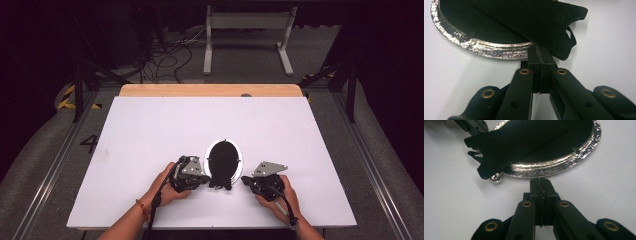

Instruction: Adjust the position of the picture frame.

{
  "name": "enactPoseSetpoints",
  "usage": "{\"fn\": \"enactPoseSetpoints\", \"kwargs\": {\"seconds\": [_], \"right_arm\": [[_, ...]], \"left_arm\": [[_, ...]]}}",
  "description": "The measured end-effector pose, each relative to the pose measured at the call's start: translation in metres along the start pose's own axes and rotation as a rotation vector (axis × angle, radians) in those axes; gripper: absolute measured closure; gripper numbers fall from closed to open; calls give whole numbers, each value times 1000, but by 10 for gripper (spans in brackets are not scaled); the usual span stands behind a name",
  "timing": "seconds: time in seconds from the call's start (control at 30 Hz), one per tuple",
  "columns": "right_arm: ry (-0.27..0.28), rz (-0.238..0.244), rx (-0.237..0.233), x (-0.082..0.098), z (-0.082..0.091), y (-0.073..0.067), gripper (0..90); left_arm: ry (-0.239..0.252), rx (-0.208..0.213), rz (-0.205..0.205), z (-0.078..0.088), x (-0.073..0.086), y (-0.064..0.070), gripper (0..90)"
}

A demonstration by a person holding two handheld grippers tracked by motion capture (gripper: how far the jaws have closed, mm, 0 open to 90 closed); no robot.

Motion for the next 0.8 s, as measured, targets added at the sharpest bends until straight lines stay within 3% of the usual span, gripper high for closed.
{"fn": "enactPoseSetpoints", "kwargs": {"seconds": [0.13, 0.37, 0.5, 0.6, 0.63, 0.73, 0.8], "right_arm": [[2, 7, 4, -1, -1, 0, 900], [-2, 7, 11, -2, -1, 0, 895], [18, 22, 8, -4, 7, 0, 886], [35, 30, 17, -7, 16, 2, 884], [43, 29, 15, -7, 19, 2, 883], [53, 15, 10, -7, 24, 6, 888], [35, 1, 5, -4, 20, 6, 899]], "left_arm": [[17, 5, 15, -5, -4, 3, 900], [4, -22, -14, -4, -8, 1, 885], [14, -68, -15, 17, 4, -2, 878], [44, -95, 15, 29, 9, -5, 843], [77, -100, 40, 38, 15, -4, 843], [88, -138, 31, 57, 28, 3, 802], [128, -139, 42, 71, 38, 8, 799]]}}
Point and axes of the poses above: each handheld gripper's, and its own axes: z roughly backward along the jaws, x roughly out of its underside, y roughly to its right, the point moved 4 cm from there along -z, roughly forward along the jaws, and after that the axes turned 3 degrees about -y, right-handed, at the moved point
